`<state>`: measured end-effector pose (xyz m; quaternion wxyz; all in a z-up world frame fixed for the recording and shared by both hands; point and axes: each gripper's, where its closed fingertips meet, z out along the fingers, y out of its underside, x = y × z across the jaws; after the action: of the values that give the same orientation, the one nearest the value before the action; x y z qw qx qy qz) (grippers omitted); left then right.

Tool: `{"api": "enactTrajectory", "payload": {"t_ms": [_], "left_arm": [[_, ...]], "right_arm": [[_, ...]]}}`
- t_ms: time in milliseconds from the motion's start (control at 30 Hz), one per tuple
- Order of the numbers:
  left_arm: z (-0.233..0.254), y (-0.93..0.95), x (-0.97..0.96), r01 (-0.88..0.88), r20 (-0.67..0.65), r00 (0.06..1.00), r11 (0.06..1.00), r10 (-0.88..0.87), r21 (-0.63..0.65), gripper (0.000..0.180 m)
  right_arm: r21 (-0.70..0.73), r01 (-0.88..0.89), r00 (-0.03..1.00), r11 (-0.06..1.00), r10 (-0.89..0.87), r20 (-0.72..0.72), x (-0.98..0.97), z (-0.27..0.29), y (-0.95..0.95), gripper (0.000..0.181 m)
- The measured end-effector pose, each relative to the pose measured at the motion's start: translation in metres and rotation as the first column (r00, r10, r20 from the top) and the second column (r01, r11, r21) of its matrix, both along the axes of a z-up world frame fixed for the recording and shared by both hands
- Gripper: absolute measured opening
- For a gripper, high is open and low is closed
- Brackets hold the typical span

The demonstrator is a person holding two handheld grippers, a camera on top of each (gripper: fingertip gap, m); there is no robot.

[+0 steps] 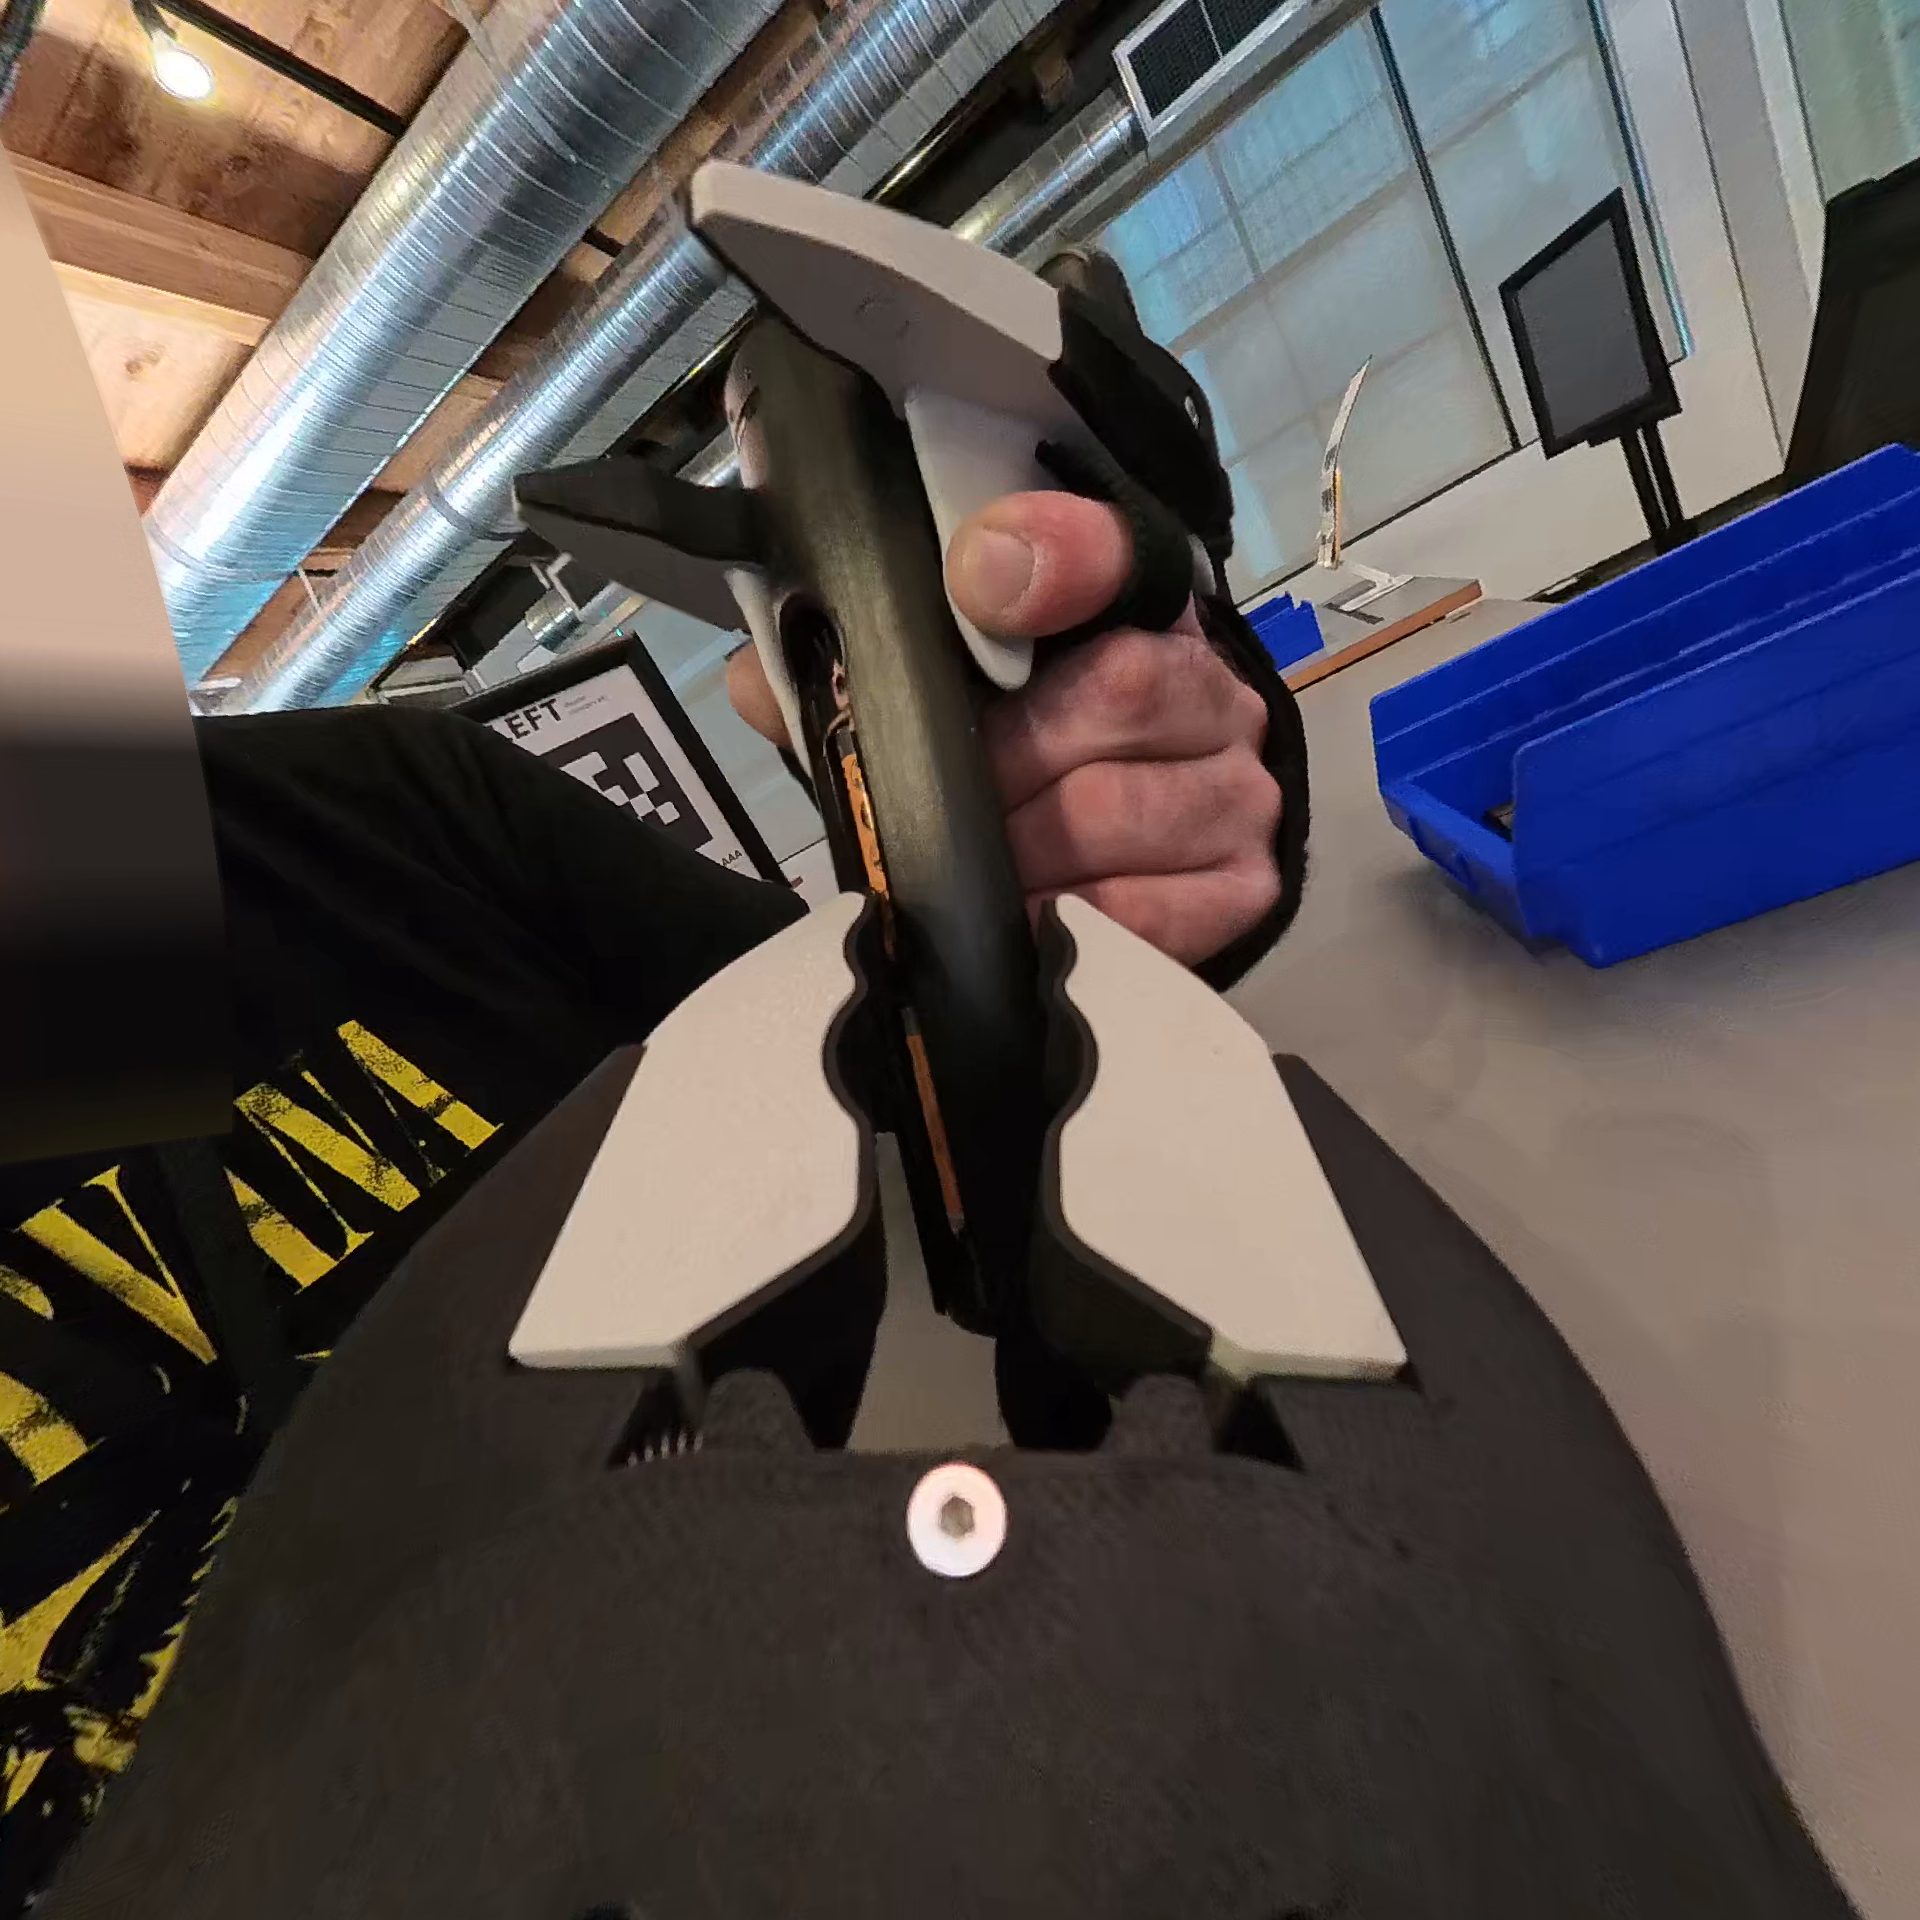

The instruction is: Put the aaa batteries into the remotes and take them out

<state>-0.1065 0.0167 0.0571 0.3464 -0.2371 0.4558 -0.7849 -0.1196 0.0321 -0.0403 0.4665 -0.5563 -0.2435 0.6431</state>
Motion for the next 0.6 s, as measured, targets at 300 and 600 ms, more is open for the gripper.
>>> {"api": "enactTrajectory", "payload": {"t_ms": [300, 600], "left_arm": [[0.003, -0.007, 0.0, 0.042, -0.007, 0.999, 0.999, -0.042, -0.026, 0.058], [-0.009, 0.002, 0.008, -0.006, -0.052, 0.999, 1.0, 0.007, 0.011, 0.042]], "right_arm": [[0.135, -0.006, 0.994, 0.991, -0.009, 0.106, -0.003, 0.0, -0.009, 0.024], [0.168, 0.09, 0.947, 0.982, -0.137, 0.292, -0.001, -0.016, 0.0, 0.02]]}}
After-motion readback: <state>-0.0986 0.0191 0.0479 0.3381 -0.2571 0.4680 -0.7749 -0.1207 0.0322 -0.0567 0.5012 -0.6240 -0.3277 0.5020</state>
